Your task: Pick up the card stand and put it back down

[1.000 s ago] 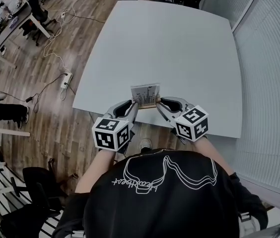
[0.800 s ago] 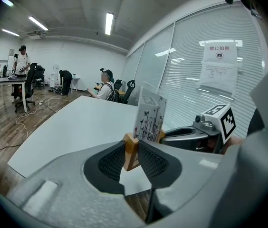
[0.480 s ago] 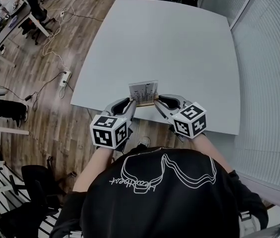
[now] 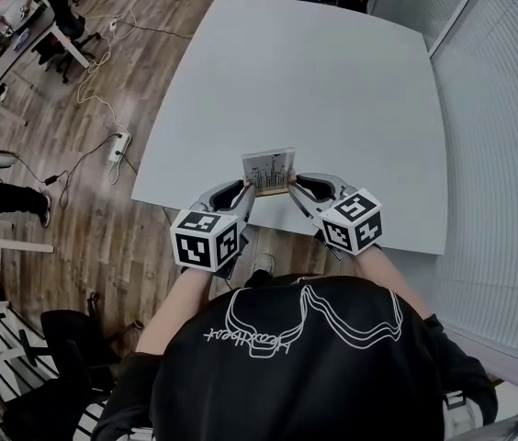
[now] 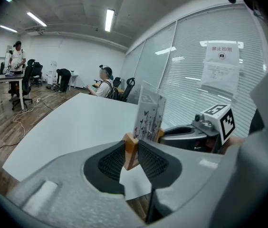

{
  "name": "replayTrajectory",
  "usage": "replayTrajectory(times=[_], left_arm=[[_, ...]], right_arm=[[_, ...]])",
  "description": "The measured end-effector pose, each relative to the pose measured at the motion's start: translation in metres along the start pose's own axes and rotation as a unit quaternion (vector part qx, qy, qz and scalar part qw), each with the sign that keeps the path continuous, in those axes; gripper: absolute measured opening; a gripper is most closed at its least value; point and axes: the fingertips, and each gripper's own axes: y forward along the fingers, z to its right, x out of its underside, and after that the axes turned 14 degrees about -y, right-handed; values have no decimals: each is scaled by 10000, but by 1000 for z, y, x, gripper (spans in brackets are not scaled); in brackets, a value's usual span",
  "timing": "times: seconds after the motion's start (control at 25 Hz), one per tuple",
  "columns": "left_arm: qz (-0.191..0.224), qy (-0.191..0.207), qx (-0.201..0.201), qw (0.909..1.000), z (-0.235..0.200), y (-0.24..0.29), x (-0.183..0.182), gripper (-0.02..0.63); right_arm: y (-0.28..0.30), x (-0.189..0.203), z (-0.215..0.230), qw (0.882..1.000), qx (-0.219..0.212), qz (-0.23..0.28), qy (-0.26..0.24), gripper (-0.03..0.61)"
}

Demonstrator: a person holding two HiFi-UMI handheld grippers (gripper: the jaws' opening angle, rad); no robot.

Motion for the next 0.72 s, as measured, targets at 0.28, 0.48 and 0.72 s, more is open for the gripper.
replayTrajectory(times=[0.28, 0.48, 0.72], left_arm=[[-52, 100, 78, 9999, -29, 17, -29, 87], [-81, 100, 208, 9997, -52, 41, -38, 87], [-198, 33, 296, 9994, -81, 69, -38, 87]], right_arm=[[34, -14, 18, 9998, 165, -91, -14, 77], [60, -11, 38, 9994, 307, -129, 21, 75], [91, 3, 55, 9986, 431, -268, 172, 75]])
